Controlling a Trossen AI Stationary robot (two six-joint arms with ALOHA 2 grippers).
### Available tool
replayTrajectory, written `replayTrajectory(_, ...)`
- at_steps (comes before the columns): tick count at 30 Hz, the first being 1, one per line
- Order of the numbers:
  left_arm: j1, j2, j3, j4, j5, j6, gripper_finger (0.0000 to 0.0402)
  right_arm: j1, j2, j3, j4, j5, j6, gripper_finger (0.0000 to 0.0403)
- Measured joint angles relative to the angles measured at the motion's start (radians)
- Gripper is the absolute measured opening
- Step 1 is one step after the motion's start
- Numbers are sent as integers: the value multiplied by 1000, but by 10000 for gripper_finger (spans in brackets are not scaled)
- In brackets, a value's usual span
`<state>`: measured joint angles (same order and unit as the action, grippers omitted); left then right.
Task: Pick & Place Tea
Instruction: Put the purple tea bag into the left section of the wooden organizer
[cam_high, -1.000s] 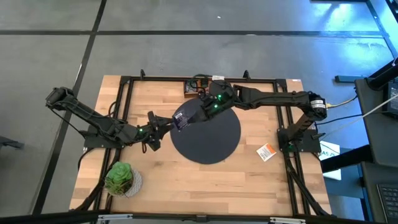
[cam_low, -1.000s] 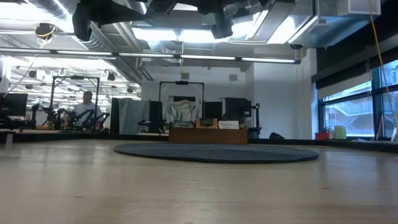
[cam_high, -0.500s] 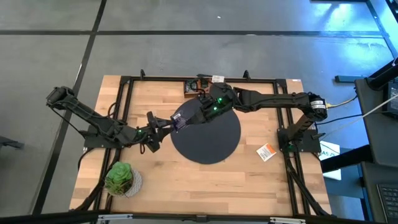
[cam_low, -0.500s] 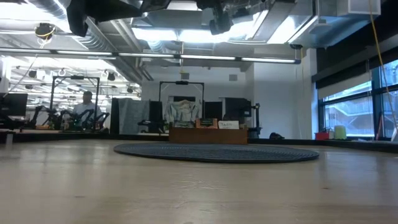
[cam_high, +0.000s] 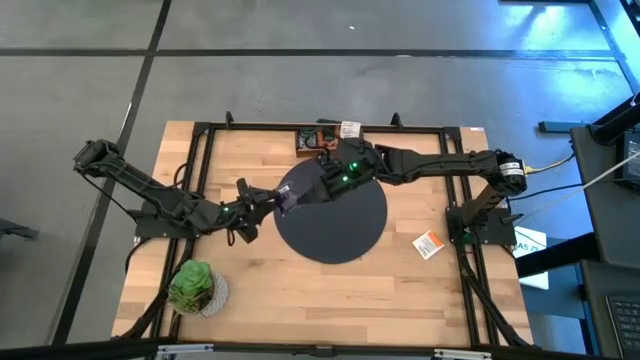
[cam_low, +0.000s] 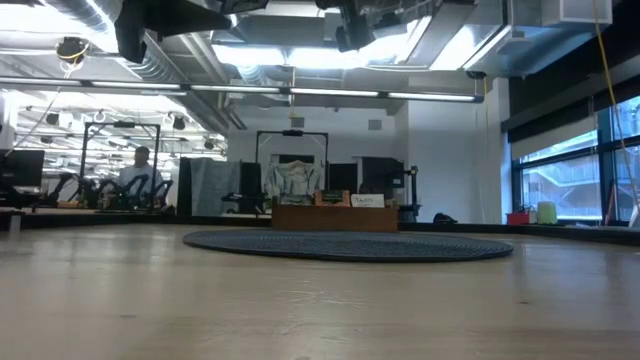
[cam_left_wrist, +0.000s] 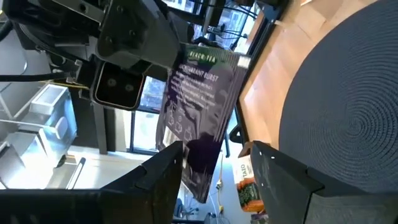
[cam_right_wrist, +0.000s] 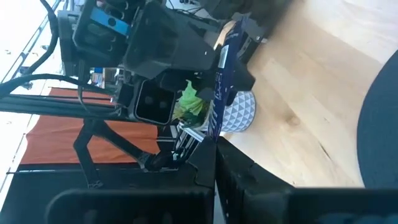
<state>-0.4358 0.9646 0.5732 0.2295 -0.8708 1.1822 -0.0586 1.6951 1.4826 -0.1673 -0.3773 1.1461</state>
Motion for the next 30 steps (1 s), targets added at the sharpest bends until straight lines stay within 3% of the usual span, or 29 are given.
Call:
replayTrajectory(16, 0, 0, 0, 54, 1, 2, 71, 2, 5, 0, 0, 28, -24, 9)
replayTrajectory(25, -3, 0, 0, 82, 1, 0, 28, 2, 39, 1, 0, 7, -26, 9)
replayTrajectory(30, -23, 0, 0, 82, -6, -1, 12, 2, 39, 1, 51, -30, -112, 12)
